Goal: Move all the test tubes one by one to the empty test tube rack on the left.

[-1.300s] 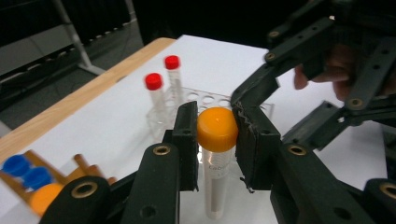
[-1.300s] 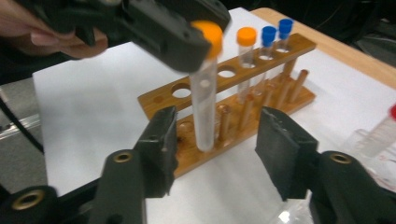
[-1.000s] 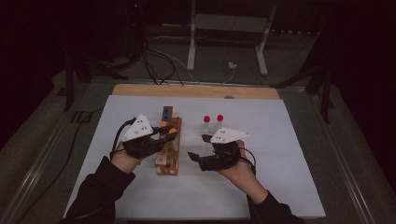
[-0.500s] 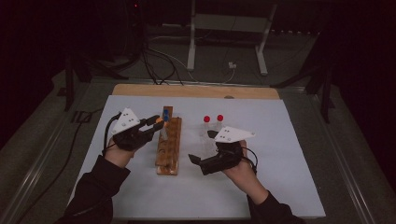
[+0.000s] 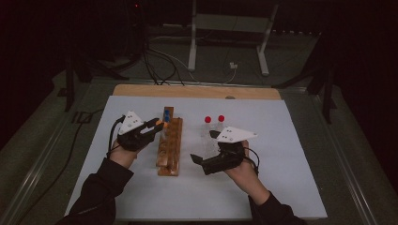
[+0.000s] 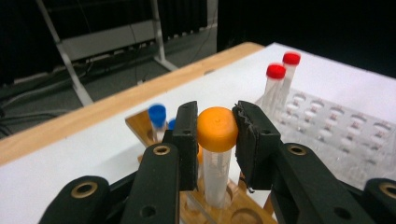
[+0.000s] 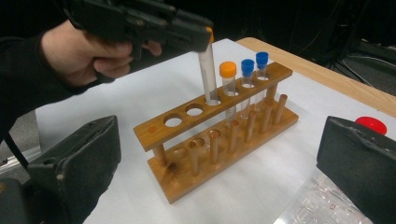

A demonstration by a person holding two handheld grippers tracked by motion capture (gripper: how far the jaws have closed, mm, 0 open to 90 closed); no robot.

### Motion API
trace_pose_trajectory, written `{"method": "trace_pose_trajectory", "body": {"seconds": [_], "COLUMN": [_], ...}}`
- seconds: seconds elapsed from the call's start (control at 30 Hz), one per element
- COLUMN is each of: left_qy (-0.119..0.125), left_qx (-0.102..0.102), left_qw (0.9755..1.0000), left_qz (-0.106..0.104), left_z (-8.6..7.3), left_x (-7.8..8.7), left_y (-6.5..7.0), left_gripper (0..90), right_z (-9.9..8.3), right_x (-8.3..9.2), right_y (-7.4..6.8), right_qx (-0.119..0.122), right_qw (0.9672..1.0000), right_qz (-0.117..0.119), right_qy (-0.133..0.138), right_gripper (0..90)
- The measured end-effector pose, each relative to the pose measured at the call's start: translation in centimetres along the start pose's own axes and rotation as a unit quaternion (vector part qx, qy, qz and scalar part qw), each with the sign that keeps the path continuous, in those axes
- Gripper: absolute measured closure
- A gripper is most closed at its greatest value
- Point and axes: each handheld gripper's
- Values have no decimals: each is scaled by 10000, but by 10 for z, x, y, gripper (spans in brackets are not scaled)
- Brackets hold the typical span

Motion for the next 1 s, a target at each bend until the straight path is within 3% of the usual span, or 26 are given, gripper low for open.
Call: {"method": "trace_pose_trajectory", "body": {"seconds": [0.5, 0.67, 0.8, 0.83, 1.0], "left_qy": [-675, -692, -693, -680, -598], "left_qx": [-169, -214, -181, -172, -139], "left_qw": [9975, 9972, 9974, 9975, 9980], "left_qz": [137, 161, 63, 19, -138], "left_z": [-16, -16, -16, -16, -10], "left_x": [-19, -18, -17, -17, -12], "left_y": [13, 14, 14, 14, 16], "left_gripper": [716, 715, 704, 692, 428], "right_z": [0, 1, 2, 2, 4], "right_x": [3, 3, 6, 7, 16], "right_y": [3, 3, 5, 5, 15], "right_qx": [-57, -77, -89, -80, -91], "right_qw": [10000, 9999, 9998, 9998, 9994], "right_qz": [15, 13, 1, -34, -203], "right_qy": [80, 105, 154, 179, 251], "right_gripper": [0, 0, 0, 1, 1]}}
Point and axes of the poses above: each handheld gripper's, and its own axes: x roughly backward along the jaws, z roughly out of its top, y roughly to its right, and after that the axes turned 7 degrees about z, right-handed
